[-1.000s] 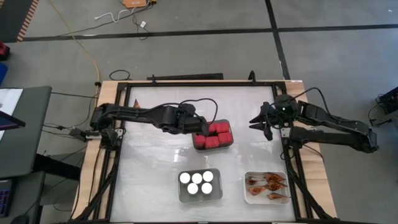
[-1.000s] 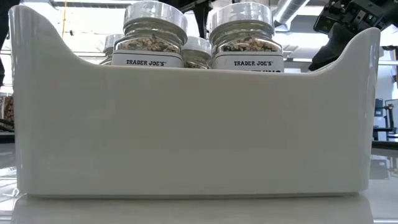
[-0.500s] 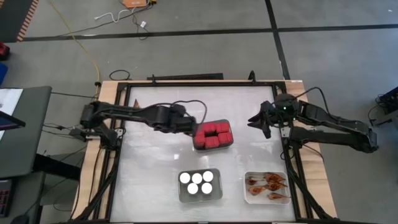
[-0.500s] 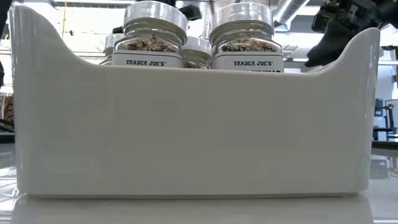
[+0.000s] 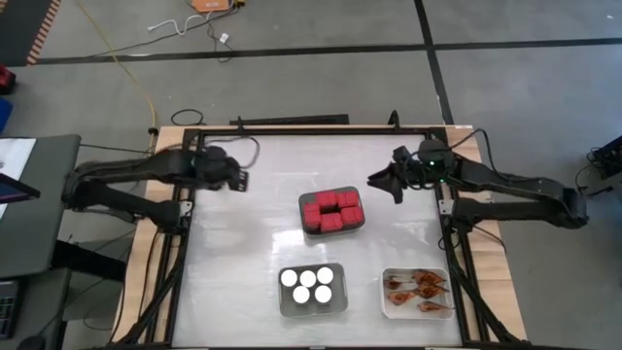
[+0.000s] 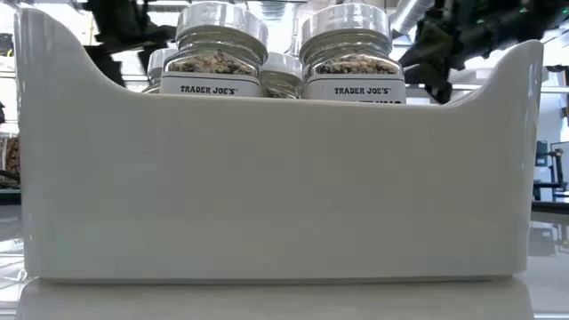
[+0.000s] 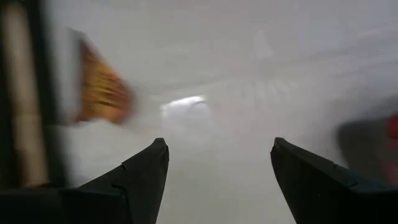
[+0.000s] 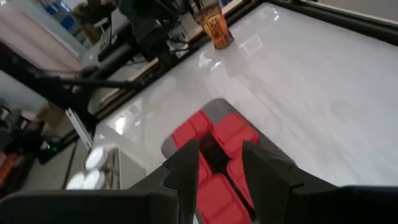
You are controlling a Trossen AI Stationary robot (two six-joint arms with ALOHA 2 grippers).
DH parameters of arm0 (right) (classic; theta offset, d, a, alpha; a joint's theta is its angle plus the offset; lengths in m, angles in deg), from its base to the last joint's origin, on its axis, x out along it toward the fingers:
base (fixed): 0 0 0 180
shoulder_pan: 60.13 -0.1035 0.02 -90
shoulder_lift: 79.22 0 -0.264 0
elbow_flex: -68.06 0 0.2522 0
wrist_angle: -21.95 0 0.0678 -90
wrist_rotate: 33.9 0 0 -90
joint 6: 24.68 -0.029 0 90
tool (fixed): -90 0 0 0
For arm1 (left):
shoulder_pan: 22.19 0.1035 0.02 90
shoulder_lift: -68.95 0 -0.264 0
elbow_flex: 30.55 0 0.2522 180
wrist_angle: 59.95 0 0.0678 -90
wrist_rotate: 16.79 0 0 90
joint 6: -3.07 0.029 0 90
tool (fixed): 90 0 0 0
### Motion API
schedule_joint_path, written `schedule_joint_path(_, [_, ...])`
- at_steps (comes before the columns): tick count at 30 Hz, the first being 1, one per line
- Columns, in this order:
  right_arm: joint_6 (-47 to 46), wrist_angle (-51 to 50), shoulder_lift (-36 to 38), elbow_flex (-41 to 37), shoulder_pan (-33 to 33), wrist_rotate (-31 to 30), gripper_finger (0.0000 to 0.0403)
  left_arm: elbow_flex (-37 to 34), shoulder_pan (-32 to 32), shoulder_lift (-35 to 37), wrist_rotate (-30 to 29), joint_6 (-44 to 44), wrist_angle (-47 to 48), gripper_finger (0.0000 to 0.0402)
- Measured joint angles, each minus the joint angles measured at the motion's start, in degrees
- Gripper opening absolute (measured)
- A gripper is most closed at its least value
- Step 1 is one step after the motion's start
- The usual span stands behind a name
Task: Sort spices by type
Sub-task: Put the orange seasoning pack into the white bin
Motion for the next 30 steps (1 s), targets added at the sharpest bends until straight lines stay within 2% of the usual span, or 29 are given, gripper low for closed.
schedule_joint_path(4, [-4.49,6.42,-5.22,0.0,0.02,-0.1,0.0149,-0.01,6.68,3.06,-0.3,6.79,5.21,0.0272])
schedule_joint_path(8, [-9.63,12.81,-9.87,0.0,-0.59,-0.11,0.0149,-0.03,14.28,2.12,-0.22,14.41,8.95,0.0272])
schedule_joint_path(13, [-10.51,20.85,-13.23,0.0,-3.16,-0.1,0.0149,-0.03,23.33,0.1,-0.46,23.26,7.74,0.0272])
schedule_joint_path(16, [-10.51,24.05,-13.47,0.0,-4.31,-0.1,0.0149,-0.16,27.67,-1.44,1.59,28.39,6.49,0.0272])
schedule_joint_path(18, [-10.6,25.17,-13.26,0.0,-4.65,-0.1,0.0149,-1.43,29.66,-2.08,2.36,30.92,4.27,0.0272])
schedule_joint_path(23, [-11.89,24.93,-11.3,0.0,-4.9,-0.1,0.0149,-7.8,32.71,-2.42,8.48,33.62,-3.48,0.0272])
schedule_joint_path(26, [-12.43,24.83,-9.85,0.0,-4.9,-0.1,0.0149,-11.46,33.22,-2.42,9.0,32.98,-5.97,0.0268])
schedule_joint_path(30, [-12.39,24.97,-7.47,0.0,-4.9,-0.1,0.0149,-14.8,34.52,-2.44,8.54,31.79,-7.11,0.023])
